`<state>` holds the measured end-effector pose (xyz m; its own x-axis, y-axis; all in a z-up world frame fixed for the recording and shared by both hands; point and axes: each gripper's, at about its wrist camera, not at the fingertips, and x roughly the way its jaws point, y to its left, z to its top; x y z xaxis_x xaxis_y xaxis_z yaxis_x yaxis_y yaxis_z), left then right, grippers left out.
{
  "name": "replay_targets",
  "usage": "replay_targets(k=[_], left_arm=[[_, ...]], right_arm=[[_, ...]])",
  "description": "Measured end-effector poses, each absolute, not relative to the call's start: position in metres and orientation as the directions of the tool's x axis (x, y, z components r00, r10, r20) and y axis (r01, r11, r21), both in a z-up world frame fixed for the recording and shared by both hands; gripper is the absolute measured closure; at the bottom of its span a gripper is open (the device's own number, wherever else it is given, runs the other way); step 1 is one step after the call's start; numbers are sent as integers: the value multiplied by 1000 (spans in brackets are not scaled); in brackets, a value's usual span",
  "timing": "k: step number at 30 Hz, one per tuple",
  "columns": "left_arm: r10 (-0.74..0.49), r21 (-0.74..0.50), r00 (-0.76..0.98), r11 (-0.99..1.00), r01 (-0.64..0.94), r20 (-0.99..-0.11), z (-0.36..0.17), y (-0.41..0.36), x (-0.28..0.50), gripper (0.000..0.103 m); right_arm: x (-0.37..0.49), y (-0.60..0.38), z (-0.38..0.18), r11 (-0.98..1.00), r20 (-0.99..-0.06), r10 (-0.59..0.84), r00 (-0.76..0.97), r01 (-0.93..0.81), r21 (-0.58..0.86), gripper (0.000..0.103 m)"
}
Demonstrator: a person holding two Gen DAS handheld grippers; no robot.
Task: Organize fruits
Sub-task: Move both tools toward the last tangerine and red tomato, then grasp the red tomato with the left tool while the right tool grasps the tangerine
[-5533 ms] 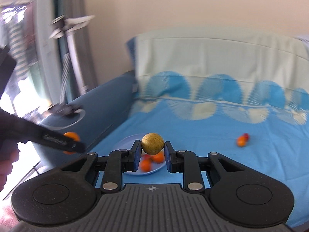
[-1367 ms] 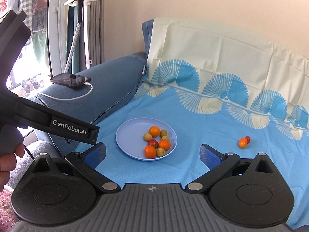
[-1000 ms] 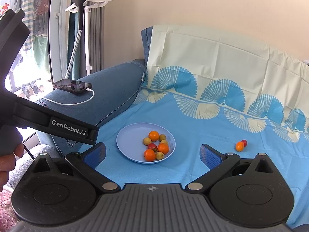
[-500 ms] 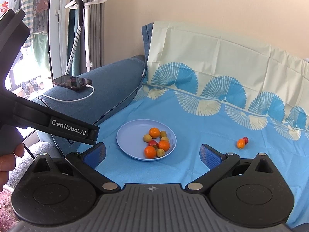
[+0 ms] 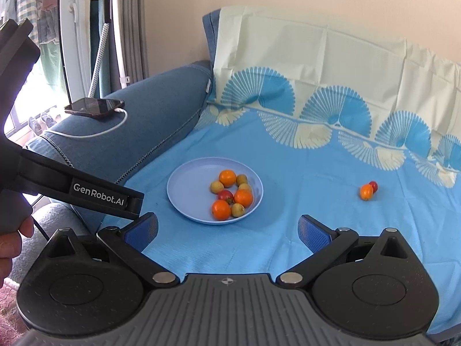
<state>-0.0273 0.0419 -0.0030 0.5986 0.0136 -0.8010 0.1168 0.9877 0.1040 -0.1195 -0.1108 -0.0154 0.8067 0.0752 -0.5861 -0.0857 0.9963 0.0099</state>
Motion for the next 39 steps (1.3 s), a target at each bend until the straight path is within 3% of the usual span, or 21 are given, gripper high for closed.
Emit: replay_targets(k=[9, 20, 24, 27, 30, 31, 33, 39], left_arm=[[21, 108, 557, 987, 123, -830, -16, 26, 11, 0], [33, 127, 529, 982, 141, -848, -28, -28, 90, 0], [38, 127, 511, 982, 141, -859, -36, -57, 118, 0], [40, 135, 511, 979, 150, -859, -42, -78, 134, 0], [37, 147, 517, 974, 173, -855, -48, -106, 150, 0], [33, 149, 520, 972, 183, -854, -50, -116, 155, 0], [18, 147, 528, 968, 204, -849, -55, -138, 165, 0], [-107, 64, 521, 952, 299, -847, -77, -234, 200, 0]], right_arm=[[-81, -137, -36, 999, -607, 36, 794, -24, 28, 1], [47, -288, -118, 925, -572, -328, 752, 379, -33, 1], [93, -334, -152, 901, -588, -363, 723, 434, -22, 5], [118, -352, -173, 894, -614, -357, 704, 449, -5, 14], [135, -363, -188, 899, -630, -332, 702, 437, 13, 39], [138, -366, -193, 902, -640, -324, 697, 431, 13, 54], [139, -369, -197, 904, -630, -324, 706, 426, 13, 67], [94, -414, -178, 776, -613, -507, 607, 631, -17, 69]])
